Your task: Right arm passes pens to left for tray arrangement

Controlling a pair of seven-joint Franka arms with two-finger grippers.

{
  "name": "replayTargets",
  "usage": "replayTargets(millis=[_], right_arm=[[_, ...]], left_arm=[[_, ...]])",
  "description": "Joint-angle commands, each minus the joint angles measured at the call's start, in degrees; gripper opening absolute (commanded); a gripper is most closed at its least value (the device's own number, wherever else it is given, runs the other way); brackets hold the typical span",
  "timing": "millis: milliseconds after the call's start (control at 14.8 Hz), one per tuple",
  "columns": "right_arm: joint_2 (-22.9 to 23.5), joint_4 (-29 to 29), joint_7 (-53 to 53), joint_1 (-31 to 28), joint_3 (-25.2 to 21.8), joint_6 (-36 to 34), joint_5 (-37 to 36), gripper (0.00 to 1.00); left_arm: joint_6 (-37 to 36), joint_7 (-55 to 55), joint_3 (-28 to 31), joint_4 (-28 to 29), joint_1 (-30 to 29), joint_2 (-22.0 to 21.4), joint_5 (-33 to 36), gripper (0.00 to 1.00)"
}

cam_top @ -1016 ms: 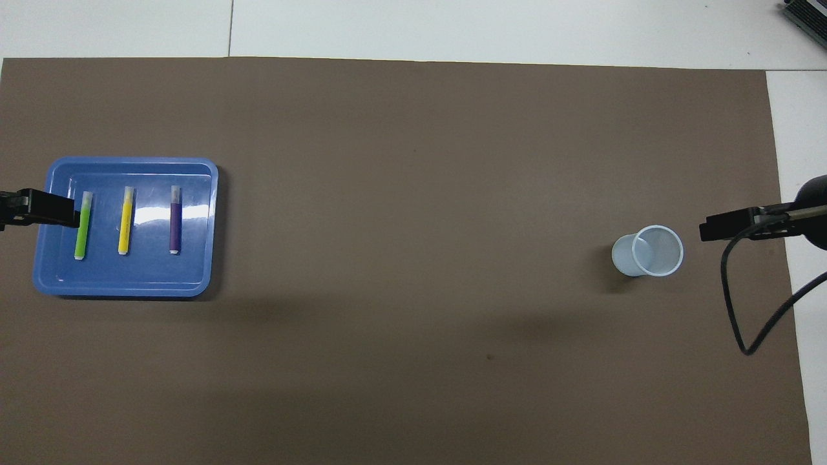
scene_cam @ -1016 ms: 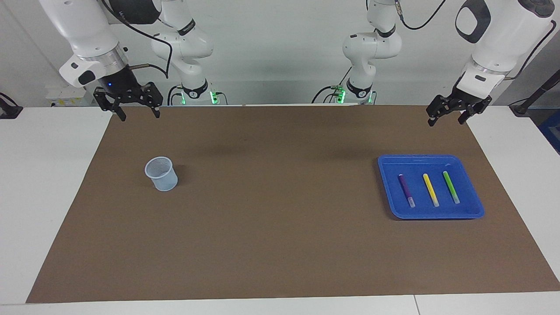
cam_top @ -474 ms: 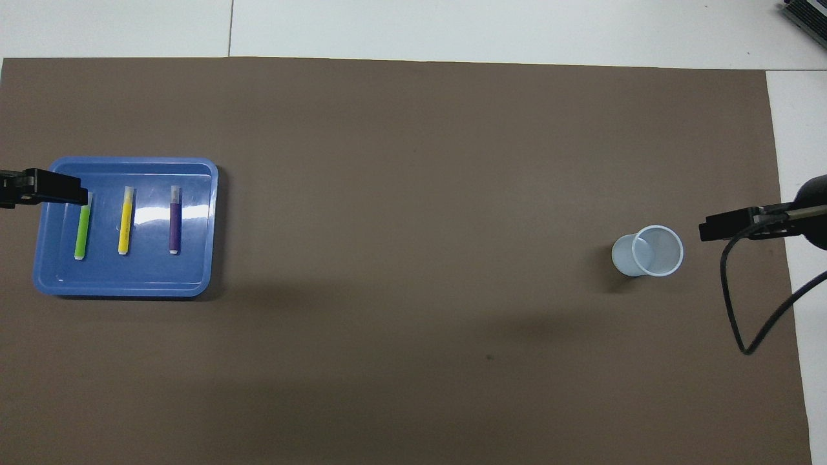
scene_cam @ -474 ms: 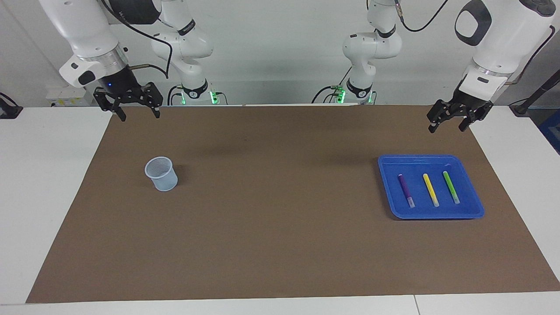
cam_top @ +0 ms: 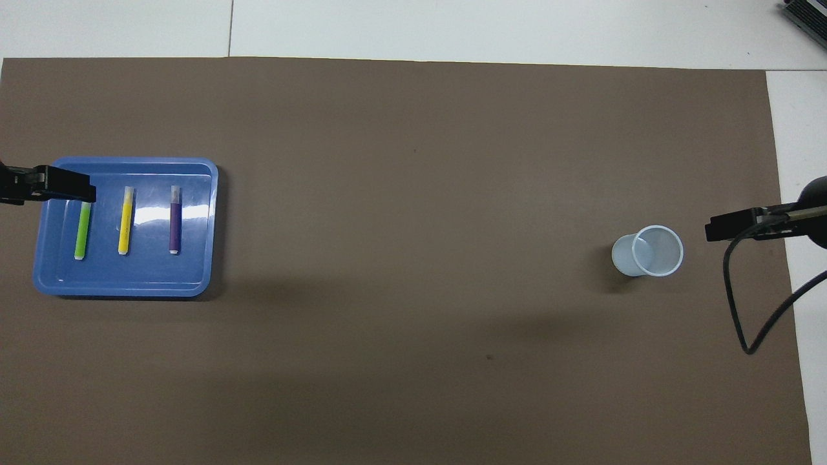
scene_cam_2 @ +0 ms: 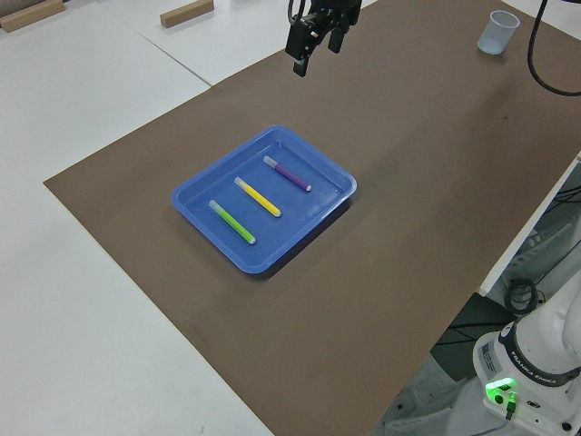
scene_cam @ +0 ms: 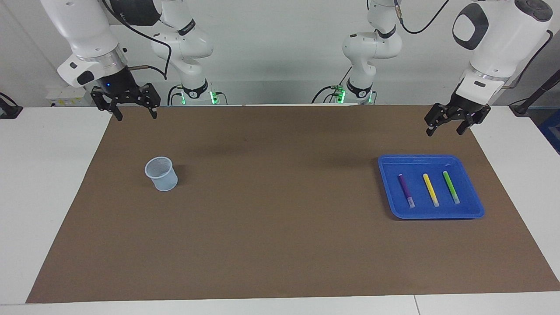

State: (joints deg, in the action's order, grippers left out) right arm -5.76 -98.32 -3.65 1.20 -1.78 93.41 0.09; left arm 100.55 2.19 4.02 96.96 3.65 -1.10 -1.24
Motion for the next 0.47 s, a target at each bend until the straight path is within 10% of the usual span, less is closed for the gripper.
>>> replayTargets(millis=[0,407], right_arm=[[0.7,1.1,1.4,-0.3,0.6,-0.8,-1.4,1.00],[0.7,1.1,1.4,-0.3,0.6,-0.7,-1.4,1.00]], left_arm=[[-1.8,-0.7,0.7,-1.5,0.4,0.3,-0.4,1.00],[-3.4,-0.7,0.5,-1.9,0.3,0.0,-0.4,1.00]])
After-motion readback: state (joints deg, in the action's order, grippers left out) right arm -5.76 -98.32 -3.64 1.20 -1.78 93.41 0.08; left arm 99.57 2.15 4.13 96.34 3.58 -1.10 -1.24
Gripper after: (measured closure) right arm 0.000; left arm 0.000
